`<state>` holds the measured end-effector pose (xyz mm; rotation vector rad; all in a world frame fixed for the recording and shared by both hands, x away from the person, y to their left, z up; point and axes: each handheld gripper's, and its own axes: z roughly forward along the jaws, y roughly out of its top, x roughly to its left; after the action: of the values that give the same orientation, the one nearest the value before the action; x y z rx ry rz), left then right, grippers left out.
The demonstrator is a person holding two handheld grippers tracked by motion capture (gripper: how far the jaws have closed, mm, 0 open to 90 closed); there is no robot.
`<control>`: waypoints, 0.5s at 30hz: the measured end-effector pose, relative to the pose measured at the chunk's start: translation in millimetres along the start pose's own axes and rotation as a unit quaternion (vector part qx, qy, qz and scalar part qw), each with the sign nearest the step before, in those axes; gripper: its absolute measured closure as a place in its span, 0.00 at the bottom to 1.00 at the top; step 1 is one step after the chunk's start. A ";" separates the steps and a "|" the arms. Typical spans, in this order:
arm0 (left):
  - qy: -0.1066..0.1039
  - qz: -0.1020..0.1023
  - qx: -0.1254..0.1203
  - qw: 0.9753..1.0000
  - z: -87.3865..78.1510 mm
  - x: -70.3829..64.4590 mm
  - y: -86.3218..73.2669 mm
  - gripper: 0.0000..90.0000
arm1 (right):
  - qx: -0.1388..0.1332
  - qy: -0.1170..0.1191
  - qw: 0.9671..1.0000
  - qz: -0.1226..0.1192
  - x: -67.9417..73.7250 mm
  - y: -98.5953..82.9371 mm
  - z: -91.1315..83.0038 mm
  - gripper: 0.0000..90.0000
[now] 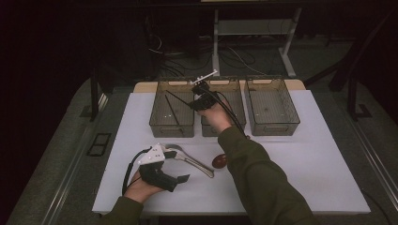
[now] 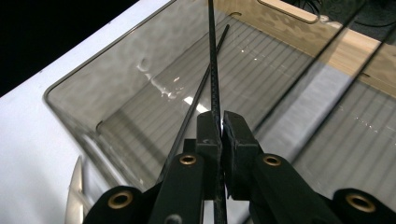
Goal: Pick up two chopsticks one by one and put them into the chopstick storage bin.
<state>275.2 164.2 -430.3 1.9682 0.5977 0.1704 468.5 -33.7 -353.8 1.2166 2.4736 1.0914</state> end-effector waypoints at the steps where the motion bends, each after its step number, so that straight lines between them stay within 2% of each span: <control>1: -0.001 -0.001 0.000 1.000 0.0 0.1 -0.1 0.01 | 0.000 -0.002 1.000 0.000 0.9 1.5 3.5 0.94; 4: -0.002 0.001 0.001 1.000 0.9 0.4 0.1 0.01 | 0.002 -0.001 1.000 0.011 4.5 5.9 14.3 0.94; 13: -0.006 0.000 0.000 1.000 0.0 0.4 0.3 0.01 | 0.016 -0.003 1.000 0.019 17.3 16.7 47.2 0.93; 14: -0.006 0.000 -0.002 1.000 -0.2 0.4 0.3 0.01 | 0.016 -0.005 1.000 0.023 18.5 16.9 49.3 0.93; 15: -0.005 -0.001 -0.003 1.000 -0.5 0.4 0.2 0.01 | 0.014 -0.006 1.000 0.020 19.3 16.8 50.5 0.88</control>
<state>275.4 164.7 -430.0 1.9622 0.5909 0.1602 488.7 14.4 -375.6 1.2813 2.4742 1.0596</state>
